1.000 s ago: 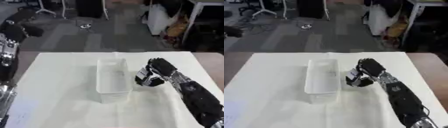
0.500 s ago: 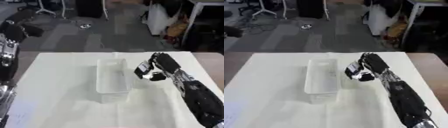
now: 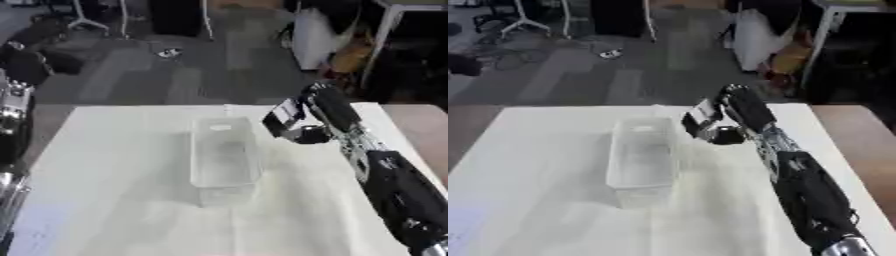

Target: Pick up objects on the table and place them in the box.

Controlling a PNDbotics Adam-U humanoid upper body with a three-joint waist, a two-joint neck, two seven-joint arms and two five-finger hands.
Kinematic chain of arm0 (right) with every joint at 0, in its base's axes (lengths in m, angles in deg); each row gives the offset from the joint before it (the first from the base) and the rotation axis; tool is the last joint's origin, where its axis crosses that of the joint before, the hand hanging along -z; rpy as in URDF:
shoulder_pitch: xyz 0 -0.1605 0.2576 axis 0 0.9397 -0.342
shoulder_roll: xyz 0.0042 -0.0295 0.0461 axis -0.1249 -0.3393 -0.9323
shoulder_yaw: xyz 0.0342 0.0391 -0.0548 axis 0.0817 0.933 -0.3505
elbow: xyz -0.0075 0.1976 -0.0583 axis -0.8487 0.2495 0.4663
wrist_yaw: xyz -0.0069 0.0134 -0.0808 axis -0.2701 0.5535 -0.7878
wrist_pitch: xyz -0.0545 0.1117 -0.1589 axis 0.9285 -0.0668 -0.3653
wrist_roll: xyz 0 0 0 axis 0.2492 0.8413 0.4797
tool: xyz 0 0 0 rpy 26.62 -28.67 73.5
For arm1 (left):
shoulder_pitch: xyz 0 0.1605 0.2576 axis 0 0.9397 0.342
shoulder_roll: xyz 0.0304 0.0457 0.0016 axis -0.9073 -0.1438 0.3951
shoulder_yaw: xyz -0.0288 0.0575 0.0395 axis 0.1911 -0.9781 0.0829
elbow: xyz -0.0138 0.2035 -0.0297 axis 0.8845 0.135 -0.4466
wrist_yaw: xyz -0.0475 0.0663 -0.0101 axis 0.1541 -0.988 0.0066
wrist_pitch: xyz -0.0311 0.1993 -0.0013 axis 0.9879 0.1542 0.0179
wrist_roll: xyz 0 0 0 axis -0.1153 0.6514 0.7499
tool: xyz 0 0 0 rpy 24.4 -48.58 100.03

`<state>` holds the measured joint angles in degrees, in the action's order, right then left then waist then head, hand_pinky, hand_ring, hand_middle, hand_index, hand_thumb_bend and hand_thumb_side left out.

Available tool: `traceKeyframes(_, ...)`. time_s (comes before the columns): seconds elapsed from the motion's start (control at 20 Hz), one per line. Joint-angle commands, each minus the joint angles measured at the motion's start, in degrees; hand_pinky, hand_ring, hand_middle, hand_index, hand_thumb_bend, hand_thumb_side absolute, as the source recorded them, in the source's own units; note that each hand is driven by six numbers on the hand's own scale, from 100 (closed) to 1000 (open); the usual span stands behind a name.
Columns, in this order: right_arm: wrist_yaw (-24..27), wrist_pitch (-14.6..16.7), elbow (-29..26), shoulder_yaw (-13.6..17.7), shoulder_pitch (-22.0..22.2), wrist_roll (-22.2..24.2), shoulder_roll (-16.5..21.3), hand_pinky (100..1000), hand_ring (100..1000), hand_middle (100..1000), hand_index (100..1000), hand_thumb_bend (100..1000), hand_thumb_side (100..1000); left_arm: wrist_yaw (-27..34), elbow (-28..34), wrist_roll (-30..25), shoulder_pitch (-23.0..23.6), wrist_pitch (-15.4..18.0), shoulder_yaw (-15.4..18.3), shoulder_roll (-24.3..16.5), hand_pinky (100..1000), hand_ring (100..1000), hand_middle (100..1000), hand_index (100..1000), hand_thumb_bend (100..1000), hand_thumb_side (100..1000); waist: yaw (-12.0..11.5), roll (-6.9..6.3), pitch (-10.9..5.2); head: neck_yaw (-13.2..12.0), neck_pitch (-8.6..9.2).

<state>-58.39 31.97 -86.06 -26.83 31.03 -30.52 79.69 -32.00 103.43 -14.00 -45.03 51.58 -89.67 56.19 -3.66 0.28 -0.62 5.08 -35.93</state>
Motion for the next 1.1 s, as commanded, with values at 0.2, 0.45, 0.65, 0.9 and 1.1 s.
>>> traceKeyframes(0.2,5.5,1.1,-5.0,-1.7,-1.8,1.4,-0.4,100,100,100,256,552,721,0.4,0.9,-0.3,-0.9,0.1,0.2,-1.3,612,637,808,886,158,1000,-0.1,-0.20,-0.50,1.0,1.20)
traceKeyframes(0.45,9.8,2.2,-5.7,-3.1,-2.0,3.7,-2.2,100,100,100,268,554,720,0.5,0.9,-0.4,-0.9,0.1,0.0,-1.2,611,637,808,886,158,1000,-0.2,-0.27,-0.43,1.6,1.59)
traceKeyframes(0.65,13.3,3.3,-6.3,-4.5,-2.4,6.1,-3.6,100,100,100,271,556,722,0.6,0.9,-0.5,-1.0,0.1,0.0,-1.1,611,637,808,887,158,1000,-0.4,-0.27,-0.36,1.8,1.69)
traceKeyframes(0.9,16.3,4.1,-7.0,-5.7,-2.7,8.9,-4.8,100,100,100,277,557,724,0.6,1.0,-0.6,-1.2,0.1,0.0,-1.0,612,638,808,886,158,1000,-0.6,-0.23,-0.37,1.8,1.62)
traceKeyframes(1.1,17.4,4.6,-6.9,-6.2,-2.9,10.3,-5.3,100,100,100,282,558,725,0.6,1.0,-0.6,-1.3,0.1,-0.1,-0.9,613,638,809,886,158,1000,-0.8,-0.19,-0.37,1.7,1.65)
